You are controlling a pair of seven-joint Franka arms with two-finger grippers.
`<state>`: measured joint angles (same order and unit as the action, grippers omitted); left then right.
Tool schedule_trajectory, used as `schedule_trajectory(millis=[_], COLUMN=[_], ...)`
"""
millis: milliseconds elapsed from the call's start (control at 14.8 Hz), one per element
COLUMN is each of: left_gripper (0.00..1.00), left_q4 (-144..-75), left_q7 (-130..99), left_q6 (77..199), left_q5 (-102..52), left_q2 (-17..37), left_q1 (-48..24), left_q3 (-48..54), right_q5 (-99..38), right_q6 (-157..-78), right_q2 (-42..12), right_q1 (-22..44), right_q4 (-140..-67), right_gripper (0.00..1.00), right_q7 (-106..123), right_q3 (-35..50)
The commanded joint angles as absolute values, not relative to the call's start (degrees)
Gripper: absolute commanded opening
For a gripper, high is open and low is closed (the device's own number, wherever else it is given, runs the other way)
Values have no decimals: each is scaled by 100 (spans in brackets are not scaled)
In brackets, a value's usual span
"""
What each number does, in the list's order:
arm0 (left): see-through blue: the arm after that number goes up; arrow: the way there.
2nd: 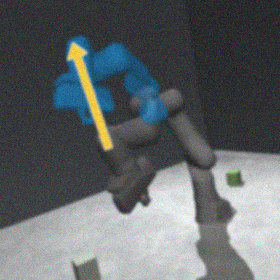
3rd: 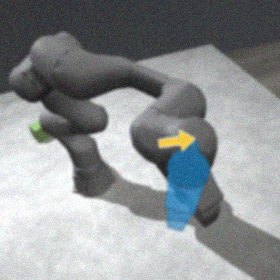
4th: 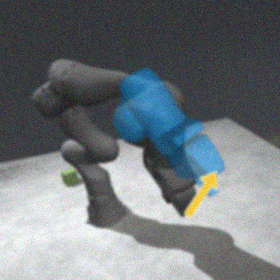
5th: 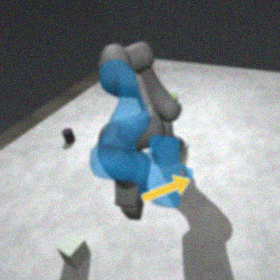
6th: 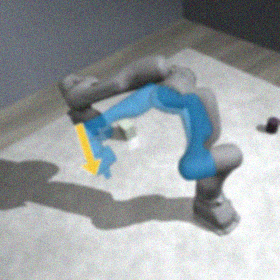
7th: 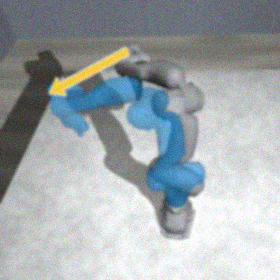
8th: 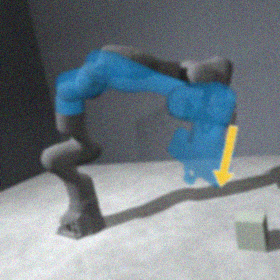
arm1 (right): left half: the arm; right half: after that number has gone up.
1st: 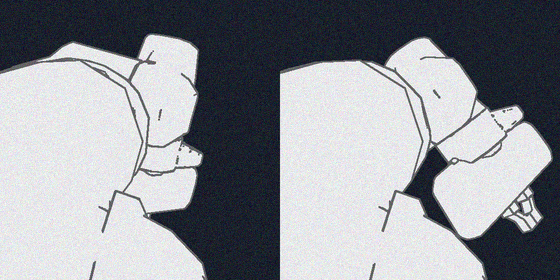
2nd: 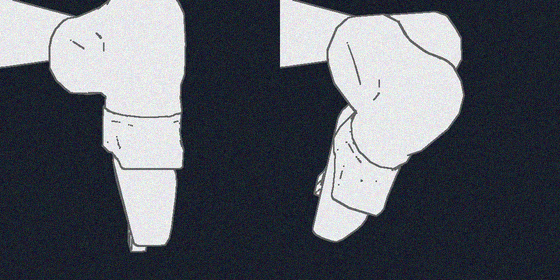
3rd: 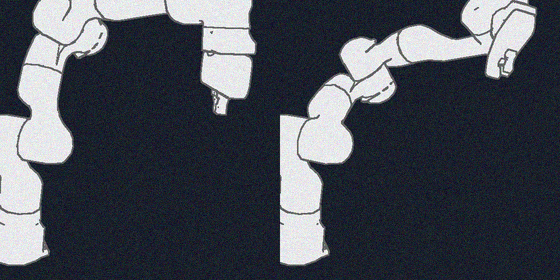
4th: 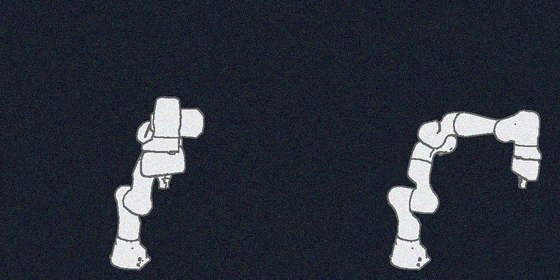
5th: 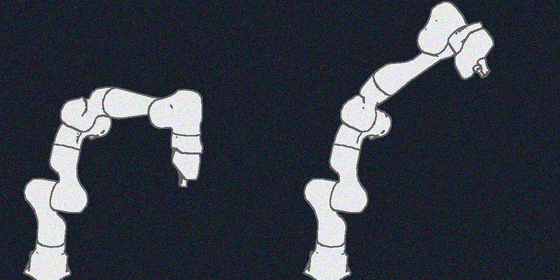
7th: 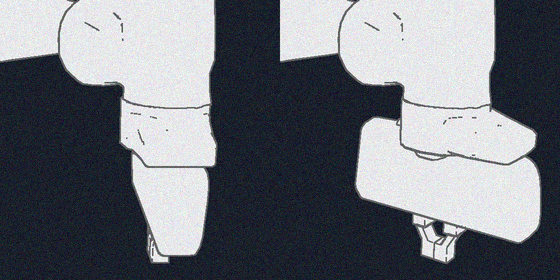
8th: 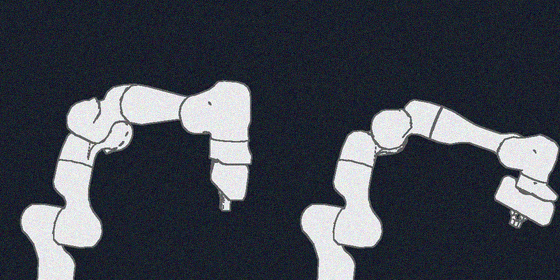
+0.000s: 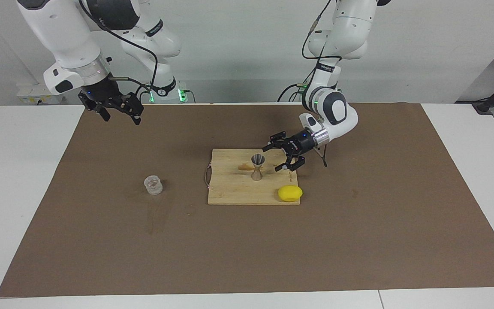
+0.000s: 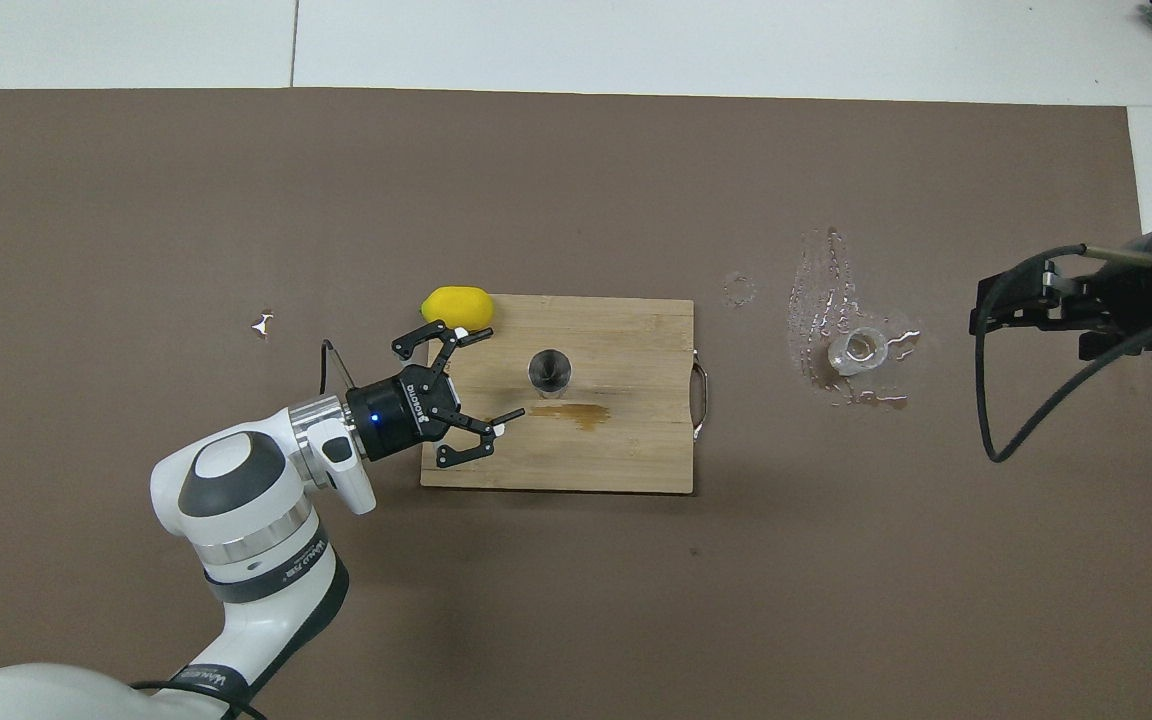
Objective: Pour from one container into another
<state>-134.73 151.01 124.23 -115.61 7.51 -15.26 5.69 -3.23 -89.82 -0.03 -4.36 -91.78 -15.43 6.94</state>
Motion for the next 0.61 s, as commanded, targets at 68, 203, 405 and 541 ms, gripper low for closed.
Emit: schedule_trajectory(millis=[68, 203, 405, 541], left_gripper=[100, 100, 100, 100], left_q4=[-13816, -13755, -13632, -13466], left_q7=[14985, 14916, 14660, 14495], left_q6=[12472, 12472, 12411, 11973], left_q5=[-10568, -9673, -8047, -7124], left_q2=[115, 79, 9, 17], left_q1=[-1056, -793, -292, 68], left_q3=[571, 554, 554, 545], right_q5=[-483, -483, -483, -483], right_q6=[-8912, -8912, -8912, -8912], right_q2=[26, 26, 26, 26], right_q1=[-545, -545, -545, -545], right_q4=[-9211, -9211, -9211, -9211], right_gripper=[100, 100, 100, 100], right_q7=[-1397, -1397, -1397, -1397], right_q3=[738, 738, 738, 738])
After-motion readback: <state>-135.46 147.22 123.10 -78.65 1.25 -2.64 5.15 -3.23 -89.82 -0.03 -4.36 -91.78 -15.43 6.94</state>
